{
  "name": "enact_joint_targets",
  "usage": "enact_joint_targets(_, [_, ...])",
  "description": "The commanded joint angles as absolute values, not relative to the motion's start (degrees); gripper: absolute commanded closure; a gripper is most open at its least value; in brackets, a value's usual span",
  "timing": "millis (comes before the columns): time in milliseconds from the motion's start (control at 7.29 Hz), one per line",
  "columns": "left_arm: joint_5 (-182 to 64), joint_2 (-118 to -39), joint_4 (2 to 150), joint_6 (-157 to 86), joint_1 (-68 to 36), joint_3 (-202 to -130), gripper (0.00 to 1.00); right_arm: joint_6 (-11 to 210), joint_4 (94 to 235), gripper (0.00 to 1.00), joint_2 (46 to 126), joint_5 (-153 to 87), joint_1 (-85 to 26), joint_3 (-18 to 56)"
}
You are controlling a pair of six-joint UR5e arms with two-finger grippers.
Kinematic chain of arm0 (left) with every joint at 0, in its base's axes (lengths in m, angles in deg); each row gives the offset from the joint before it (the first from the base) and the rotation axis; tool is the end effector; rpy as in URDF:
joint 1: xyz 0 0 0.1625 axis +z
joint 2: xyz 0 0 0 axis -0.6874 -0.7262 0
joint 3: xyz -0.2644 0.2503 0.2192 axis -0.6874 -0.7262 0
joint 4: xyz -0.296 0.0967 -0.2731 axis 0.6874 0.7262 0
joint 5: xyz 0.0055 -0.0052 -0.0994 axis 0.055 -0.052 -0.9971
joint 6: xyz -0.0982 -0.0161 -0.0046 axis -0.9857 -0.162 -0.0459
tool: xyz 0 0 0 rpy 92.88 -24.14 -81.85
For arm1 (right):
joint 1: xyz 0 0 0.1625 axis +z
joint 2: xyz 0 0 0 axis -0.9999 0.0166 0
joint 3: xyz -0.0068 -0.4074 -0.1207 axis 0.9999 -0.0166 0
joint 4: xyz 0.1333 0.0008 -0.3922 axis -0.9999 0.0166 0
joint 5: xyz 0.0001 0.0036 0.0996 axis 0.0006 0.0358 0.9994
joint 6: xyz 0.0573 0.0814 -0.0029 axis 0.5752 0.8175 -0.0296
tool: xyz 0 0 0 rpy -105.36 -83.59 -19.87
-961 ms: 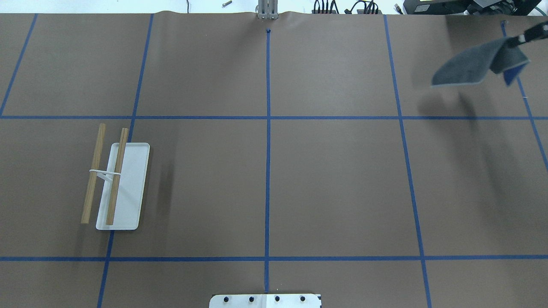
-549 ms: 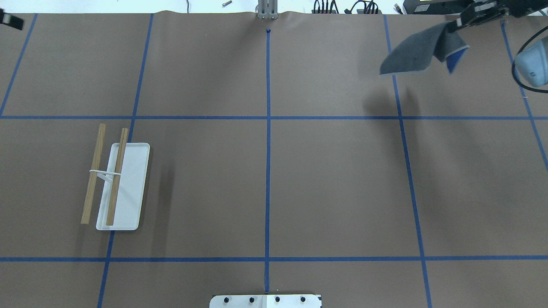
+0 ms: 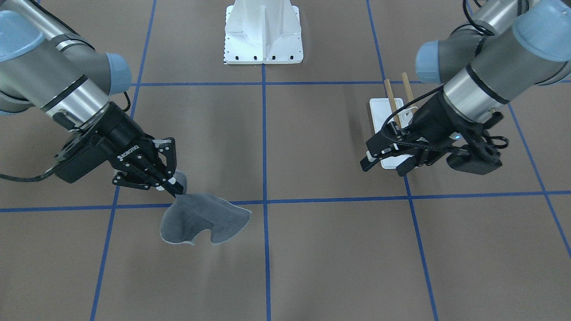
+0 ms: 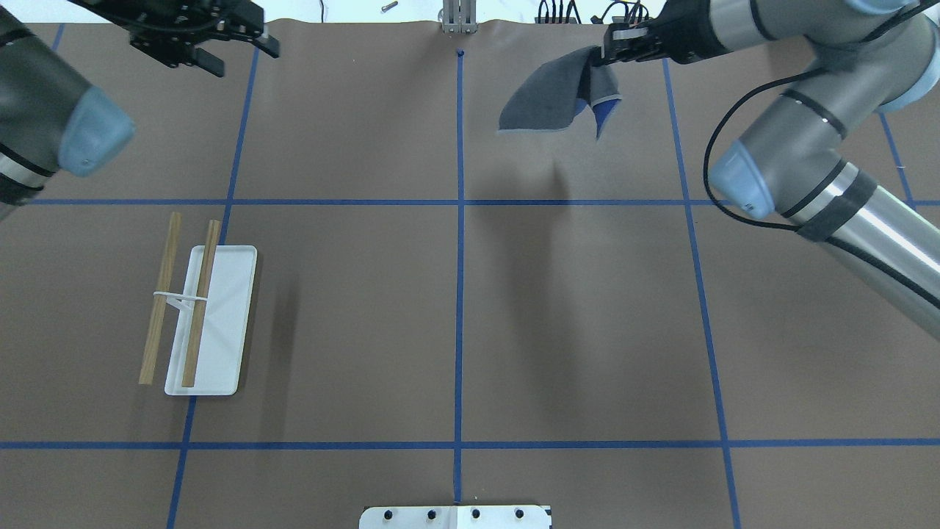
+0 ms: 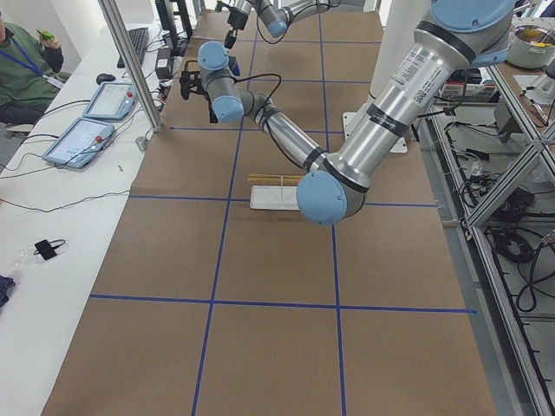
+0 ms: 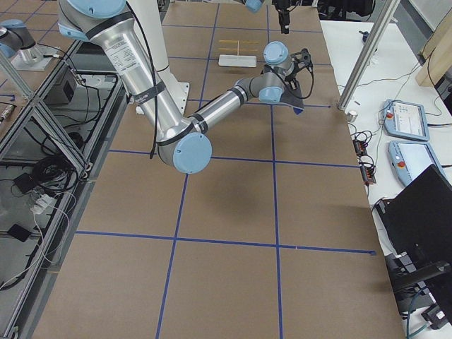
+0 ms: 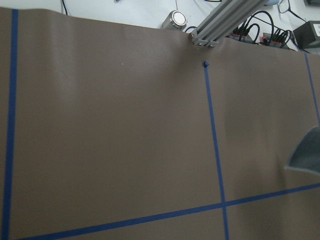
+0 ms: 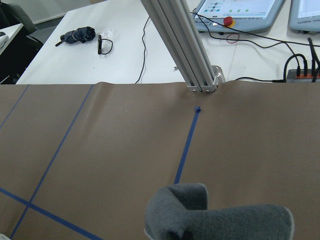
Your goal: Hang towel on rack
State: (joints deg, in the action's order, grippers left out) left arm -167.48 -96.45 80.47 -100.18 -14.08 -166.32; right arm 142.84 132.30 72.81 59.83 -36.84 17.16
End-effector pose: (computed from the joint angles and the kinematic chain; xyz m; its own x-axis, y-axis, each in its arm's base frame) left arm 0.3028 -0.6039 0.1892 0.2490 -0.1307 -0.9596 0.2805 0.9581 -0.0577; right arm -0.3354 -0.5796 0.2097 0.3166 -0.3233 0.8918 -0.3381 0.8399 0.4245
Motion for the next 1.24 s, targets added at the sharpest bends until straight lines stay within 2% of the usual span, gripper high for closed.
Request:
enact_joint_targets(0, [-157.9,-101.2,89.2,-125.1,-7.2,-162.6,0.02,143.6,132.4,1.0,72.4,54.2,-41.5,20.3])
enact_joint_targets(275, [-154.8,-101.8,92.6,-136.4,-4.8,-160.8,0.02,144.6,135.8,1.0,70.6,49.1,-44.9,23.4])
enact_joint_targets(412, [-153.4,-102.5,93.3,-140.3,-3.6,-160.9,0.02,144.6,143.9,1.0,66.7,47.6,-46.5,25.4])
enact_joint_targets(686, [-153.2,-102.6,94.9,-144.5,-3.4,-160.9,0.02,143.8,145.6,1.0,66.3,41.7,-50.7,26.9])
enact_joint_targets(824, [-153.2,-102.6,95.4,-144.6,-3.0,-161.2,0.06,143.8,145.6,1.0,66.4,40.2,-51.5,27.0])
enact_joint_targets(1098, [-153.2,-101.9,100.0,-144.5,-2.9,-160.8,0.75,143.8,145.6,1.0,66.9,40.0,-51.6,27.9])
